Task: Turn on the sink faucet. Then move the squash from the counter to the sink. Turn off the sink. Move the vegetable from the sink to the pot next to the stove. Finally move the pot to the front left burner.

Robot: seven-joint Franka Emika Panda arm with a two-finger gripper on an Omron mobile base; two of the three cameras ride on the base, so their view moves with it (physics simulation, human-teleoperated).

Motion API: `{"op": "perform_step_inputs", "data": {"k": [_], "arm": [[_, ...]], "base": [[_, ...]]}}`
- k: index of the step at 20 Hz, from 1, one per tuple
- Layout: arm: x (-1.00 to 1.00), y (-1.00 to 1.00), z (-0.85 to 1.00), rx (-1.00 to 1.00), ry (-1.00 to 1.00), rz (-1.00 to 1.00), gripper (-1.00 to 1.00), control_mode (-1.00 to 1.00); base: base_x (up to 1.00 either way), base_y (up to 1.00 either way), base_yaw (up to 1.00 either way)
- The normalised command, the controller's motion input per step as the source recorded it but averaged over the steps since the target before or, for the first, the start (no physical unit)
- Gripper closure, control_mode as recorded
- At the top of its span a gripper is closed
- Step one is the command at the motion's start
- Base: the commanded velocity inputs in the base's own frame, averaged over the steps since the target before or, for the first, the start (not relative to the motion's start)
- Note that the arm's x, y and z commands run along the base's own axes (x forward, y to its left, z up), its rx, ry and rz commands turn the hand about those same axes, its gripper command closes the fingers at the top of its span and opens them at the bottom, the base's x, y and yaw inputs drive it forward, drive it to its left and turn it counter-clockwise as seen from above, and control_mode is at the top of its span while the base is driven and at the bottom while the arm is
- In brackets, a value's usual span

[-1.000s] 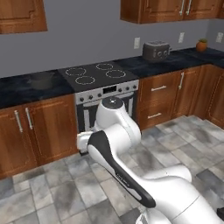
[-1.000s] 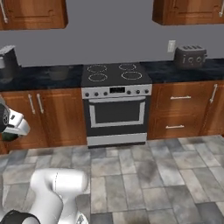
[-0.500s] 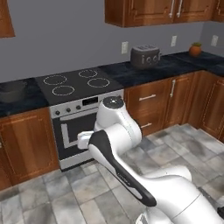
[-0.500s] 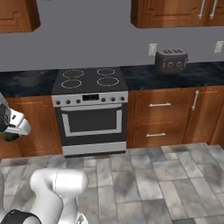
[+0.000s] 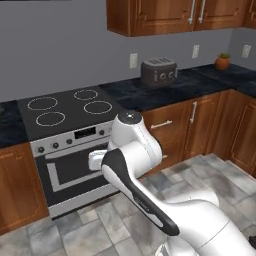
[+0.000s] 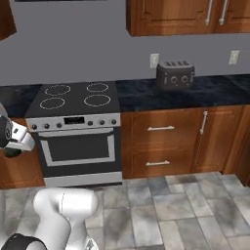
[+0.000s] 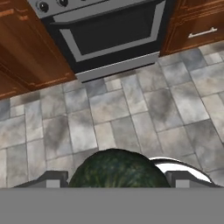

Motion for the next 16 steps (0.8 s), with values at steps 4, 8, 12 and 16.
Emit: {"op": "perform_step_inputs", "data": {"k": [4, 8, 12, 16], "arm": [[0.0, 0.0, 0.0, 0.0, 0.0, 0.0, 1.0, 1.0], [0.0, 0.0, 0.0, 0.0, 0.0, 0.0, 1.0, 1.0], [0.0, 0.0, 0.0, 0.0, 0.0, 0.0, 1.0, 1.0], [0.0, 0.0, 0.0, 0.0, 0.0, 0.0, 1.0, 1.0]], "base": [[0.78, -0.35, 0.0], [0.86, -0.21, 0.02], [0.79, -0.05, 0.05], [0.49, 0.0, 0.08]]}}
